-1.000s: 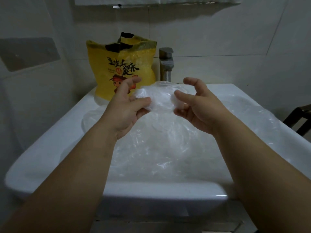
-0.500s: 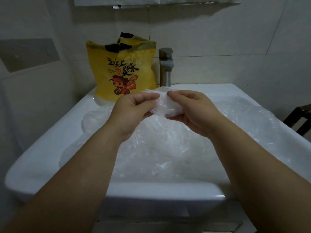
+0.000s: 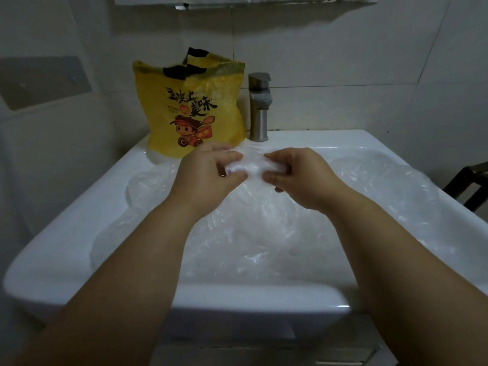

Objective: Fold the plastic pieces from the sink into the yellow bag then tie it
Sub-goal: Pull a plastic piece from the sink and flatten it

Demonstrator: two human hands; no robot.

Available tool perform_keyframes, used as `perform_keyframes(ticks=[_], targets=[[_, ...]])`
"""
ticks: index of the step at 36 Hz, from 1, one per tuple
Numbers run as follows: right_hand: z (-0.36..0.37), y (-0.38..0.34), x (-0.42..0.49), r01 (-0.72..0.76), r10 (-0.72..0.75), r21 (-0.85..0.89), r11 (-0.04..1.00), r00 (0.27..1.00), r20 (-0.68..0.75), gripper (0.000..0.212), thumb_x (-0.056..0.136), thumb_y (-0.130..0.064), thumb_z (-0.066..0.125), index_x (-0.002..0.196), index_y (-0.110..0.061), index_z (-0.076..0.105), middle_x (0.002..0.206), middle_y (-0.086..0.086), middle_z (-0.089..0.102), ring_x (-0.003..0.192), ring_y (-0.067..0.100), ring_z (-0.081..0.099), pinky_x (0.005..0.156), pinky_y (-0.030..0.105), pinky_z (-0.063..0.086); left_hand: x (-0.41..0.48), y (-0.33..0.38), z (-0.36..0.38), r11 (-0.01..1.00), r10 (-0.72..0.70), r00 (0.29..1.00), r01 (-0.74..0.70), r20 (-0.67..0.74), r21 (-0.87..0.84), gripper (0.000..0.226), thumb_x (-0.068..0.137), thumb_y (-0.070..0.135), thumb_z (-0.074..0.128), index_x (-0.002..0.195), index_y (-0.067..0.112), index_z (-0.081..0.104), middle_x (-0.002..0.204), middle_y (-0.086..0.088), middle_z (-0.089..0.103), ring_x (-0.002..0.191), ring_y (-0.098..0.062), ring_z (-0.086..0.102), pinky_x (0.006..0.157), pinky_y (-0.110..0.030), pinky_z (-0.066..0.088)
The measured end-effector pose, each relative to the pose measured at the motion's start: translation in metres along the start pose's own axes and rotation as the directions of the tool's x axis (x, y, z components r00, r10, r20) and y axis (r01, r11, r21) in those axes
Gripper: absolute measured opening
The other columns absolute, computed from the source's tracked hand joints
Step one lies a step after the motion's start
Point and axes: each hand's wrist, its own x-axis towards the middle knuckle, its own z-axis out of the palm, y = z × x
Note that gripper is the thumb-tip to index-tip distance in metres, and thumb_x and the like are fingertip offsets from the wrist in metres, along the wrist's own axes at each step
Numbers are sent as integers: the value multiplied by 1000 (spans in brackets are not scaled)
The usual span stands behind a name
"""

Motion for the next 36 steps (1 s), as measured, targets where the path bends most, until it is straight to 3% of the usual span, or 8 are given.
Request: perform_keyframes(ticks=[5, 11, 15, 21, 27, 29, 32, 36], targets=[[-2, 2, 0, 28, -27, -205, 978, 1000, 5, 17, 94, -30, 58, 84, -17, 64, 73, -5, 56, 68, 6, 53, 59, 15, 40, 2, -5, 0, 995, 86, 996, -88, 29, 55, 7, 85, 17, 72, 91, 13, 72, 103, 3, 52, 83, 1, 49, 76, -16, 43], [-7, 5, 1, 75, -82, -248, 966, 997, -17, 37, 95, -37, 53, 109, -7, 68, 133, 6, 51, 112, 18, 52, 81, 17, 32, 1, -2, -7, 976, -91, 981, 122, 174, -182, 10, 90, 24, 66, 84, 29, 59, 106, 7, 60, 102, -14, 56, 87, -31, 44], [-9, 0, -2, 63, -62, -100, 993, 998, 15, 36, 94, -37, 54, 90, -5, 68, 73, 6, 58, 62, 12, 48, 58, 25, 38, 2, 4, -11, 884, -133, 966, 216, 221, -415, 10, 92, 9, 62, 90, 18, 59, 94, -16, 61, 82, -19, 60, 76, -26, 57], [-8, -11, -5, -27, 10, 212, 977, 996, 85, 21, 95, -30, 54, 80, -19, 63, 67, -6, 63, 59, 5, 56, 58, 15, 50, 9, 7, -14, 656, -263, 952, 294, 155, -695, 14, 86, 6, 66, 99, 10, 61, 77, 0, 64, 64, -5, 61, 58, -15, 51], [9, -23, -7, -213, 113, 568, 795, 972, 206, 27, 100, -23, 47, 80, -9, 58, 63, 2, 57, 55, 9, 51, 57, 22, 47, 10, 9, -6, 327, -201, 920, 387, 337, -862, 75, 55, 40, 91, 115, 11, 58, 111, -9, 67, 105, -22, 65, 100, -38, 50], [15, -25, -8, -232, 91, 624, 746, 964, 250, 30, 101, -20, 45, 78, -5, 56, 62, 3, 55, 54, 11, 49, 55, 22, 44, 3, 13, 3, 449, -160, 860, 501, 485, -740, 91, 47, 57, 89, 117, 5, 62, 110, -16, 65, 101, -23, 64, 93, -39, 54], [21, -25, -8, -220, 96, 530, 819, 963, 253, 26, 100, -16, 46, 89, 2, 60, 66, 7, 55, 61, 16, 50, 58, 25, 43, -2, 22, 16, 604, -254, 829, 538, 498, -588, 74, 84, 53, 64, 114, -14, 58, 76, -15, 56, 66, -14, 57, 64, -25, 53], [19, -25, -8, -219, 106, 478, 851, 962, 253, 27, 100, -22, 46, 83, -5, 60, 64, 4, 55, 59, 13, 49, 58, 26, 43, 0, 24, 16, 613, -262, 861, 497, 436, -614, 39, 102, 39, 38, 99, 18, 70, 79, 3, 71, 58, -8, 58, 56, -21, 47]])
